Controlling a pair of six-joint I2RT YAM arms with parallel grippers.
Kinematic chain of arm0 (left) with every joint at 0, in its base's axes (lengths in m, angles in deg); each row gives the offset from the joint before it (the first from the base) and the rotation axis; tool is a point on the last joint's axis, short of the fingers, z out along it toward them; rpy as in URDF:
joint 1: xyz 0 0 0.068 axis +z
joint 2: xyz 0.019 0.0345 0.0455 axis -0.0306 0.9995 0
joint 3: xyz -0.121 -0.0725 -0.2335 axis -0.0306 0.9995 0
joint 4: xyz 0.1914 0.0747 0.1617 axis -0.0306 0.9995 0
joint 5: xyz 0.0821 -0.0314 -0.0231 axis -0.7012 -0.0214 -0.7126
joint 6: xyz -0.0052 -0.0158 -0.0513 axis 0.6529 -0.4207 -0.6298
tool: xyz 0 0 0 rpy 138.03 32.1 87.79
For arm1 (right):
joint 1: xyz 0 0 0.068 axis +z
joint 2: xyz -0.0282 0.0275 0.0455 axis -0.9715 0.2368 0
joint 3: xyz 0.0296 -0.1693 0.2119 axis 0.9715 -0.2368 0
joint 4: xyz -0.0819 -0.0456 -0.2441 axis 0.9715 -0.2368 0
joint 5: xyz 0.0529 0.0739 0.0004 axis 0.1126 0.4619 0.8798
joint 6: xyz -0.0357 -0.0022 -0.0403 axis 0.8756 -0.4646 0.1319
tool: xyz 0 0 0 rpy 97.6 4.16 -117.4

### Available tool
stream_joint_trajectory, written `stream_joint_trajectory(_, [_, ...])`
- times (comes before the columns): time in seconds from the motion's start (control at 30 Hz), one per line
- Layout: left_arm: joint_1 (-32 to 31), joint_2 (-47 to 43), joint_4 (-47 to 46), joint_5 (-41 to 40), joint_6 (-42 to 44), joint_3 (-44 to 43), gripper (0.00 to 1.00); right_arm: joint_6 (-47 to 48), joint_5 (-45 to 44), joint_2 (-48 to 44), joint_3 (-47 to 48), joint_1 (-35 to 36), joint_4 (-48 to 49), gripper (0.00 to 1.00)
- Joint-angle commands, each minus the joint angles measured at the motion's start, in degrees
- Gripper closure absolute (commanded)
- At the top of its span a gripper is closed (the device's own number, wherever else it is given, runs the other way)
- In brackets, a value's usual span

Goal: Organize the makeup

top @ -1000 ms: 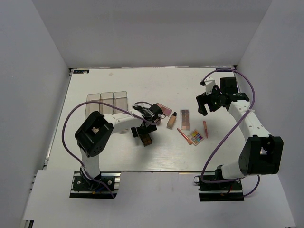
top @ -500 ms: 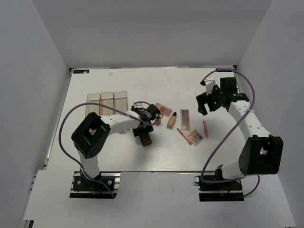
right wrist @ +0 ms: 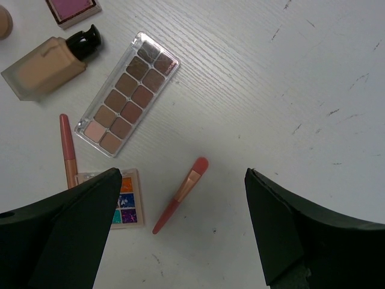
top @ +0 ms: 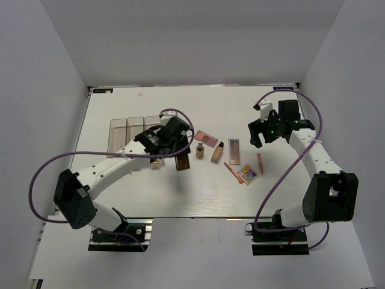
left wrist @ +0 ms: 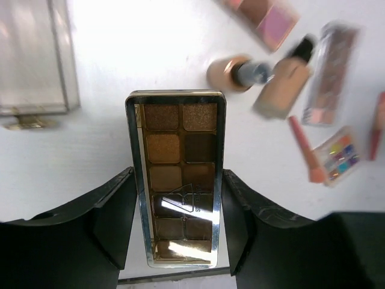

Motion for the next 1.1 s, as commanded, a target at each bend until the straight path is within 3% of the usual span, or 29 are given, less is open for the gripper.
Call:
stream_joint_trajectory(0.0, [1.7,-3.1,4.6,-6.4,5.6,-6.2,0.84,-0.8,1.5,-1.2,0.0,-0.3,2.1,0.11])
stream_joint_trajectory(0.1, [7.0,-2.3,8.6,-10.8,7.8,-8.4,0.85,-0.8,2.2,-0.9,0.5,-0.3,2.1,0.11])
stream_joint_trajectory(0.23, [20.3,-1.9,5.0,-8.3,13.8,-7.7,0.87,-0.6,2.5,-1.0,0.8,-0.3,1.8,0.12])
stream_joint_trajectory(0.47, [36.5,1.7,-1.1,1.1,26.8,-9.0,0.87,-1.3,3.3,-1.7,0.5,-0.2,2.1,0.12])
stream_joint_trajectory(0.73, [43.0,1.5,-10.7,3.2,36.7,-1.2,0.80,-1.6,3.7,-2.8,-1.3,-0.3,2.4,0.12])
stream_joint_trajectory(1.07, [48.0,4.9,-16.7,2.0,44.2,0.2,0.78,-0.3,4.5,-2.2,-0.6,-0.2,1.5,0.12])
